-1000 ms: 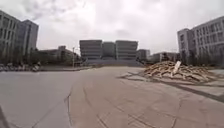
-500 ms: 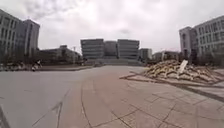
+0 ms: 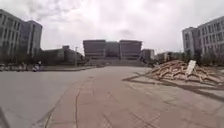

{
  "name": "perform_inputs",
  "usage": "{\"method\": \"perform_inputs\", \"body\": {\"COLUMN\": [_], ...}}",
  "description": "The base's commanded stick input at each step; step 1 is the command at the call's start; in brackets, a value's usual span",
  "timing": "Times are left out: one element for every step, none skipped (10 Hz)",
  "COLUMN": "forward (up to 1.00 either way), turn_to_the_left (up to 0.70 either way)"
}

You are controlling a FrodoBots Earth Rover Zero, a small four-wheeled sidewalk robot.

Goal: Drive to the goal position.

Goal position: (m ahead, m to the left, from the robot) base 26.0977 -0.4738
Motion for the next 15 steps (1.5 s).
{"method": "perform_inputs", "body": {"forward": [0.7, 0.7, 0.7, 0.7, 0.7, 0.7, 0.7, 0.7, 0.7, 0.7, 0.7, 0.7, 0.7, 0.7, 0.7], "turn_to_the_left": [0.0, 0.0, 0.0, 0.0, 0.0, 0.0, 0.0, 0.0, 0.0, 0.0, 0.0, 0.0, 0.0, 0.0, 0.0]}}
